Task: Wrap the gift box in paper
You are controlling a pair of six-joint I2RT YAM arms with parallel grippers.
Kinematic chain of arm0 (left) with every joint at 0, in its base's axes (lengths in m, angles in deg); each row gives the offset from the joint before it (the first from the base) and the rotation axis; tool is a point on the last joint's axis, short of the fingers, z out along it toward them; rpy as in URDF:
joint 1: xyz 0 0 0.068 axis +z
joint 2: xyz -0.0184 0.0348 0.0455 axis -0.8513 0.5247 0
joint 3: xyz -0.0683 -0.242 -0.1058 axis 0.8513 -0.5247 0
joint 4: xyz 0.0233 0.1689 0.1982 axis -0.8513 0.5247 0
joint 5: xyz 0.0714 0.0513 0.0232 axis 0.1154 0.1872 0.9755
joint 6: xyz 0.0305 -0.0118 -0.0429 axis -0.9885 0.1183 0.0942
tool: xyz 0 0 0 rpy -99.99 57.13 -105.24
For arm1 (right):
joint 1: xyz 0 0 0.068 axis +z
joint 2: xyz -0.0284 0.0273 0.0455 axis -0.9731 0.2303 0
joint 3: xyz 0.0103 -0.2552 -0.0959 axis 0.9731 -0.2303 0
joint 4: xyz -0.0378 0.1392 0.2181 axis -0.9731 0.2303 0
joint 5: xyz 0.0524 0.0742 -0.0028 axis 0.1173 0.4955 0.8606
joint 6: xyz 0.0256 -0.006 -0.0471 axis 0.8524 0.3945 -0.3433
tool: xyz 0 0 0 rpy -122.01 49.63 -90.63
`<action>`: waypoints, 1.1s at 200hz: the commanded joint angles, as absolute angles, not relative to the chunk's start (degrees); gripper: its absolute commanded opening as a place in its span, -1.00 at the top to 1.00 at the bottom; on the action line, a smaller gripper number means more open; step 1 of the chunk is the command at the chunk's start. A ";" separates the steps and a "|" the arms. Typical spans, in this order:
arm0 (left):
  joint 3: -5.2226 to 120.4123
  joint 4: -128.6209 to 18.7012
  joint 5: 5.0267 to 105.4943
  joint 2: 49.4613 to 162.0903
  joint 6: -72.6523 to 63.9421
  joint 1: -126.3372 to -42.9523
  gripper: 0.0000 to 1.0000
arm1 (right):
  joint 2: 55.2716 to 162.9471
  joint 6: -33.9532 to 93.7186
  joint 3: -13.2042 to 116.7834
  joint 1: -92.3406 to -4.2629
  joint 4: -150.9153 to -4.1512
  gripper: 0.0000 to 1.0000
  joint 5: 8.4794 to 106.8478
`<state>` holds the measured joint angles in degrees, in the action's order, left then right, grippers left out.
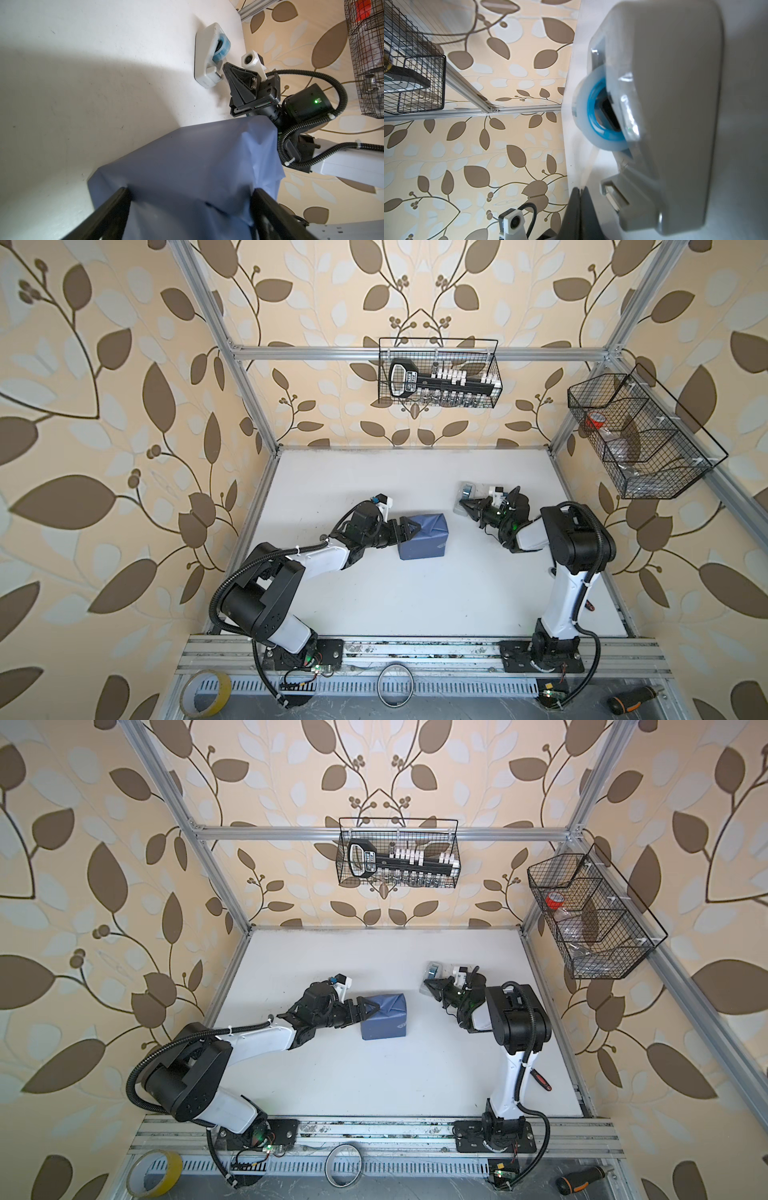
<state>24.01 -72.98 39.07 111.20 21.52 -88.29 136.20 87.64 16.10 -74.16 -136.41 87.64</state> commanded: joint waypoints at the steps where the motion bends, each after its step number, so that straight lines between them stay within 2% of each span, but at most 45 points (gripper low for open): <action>1: 23.10 -64.29 40.29 114.01 20.78 -88.27 -0.82 | 133.73 88.73 14.07 -72.91 -140.51 1.00 89.80; 78: 22.77 -64.69 40.55 114.10 21.04 -88.31 -0.82 | 133.47 86.18 10.31 -71.81 -139.90 1.00 87.54; 220: 22.98 -64.63 40.46 114.07 20.96 -88.32 -0.81 | 131.59 68.92 11.45 -71.69 -115.71 1.00 76.26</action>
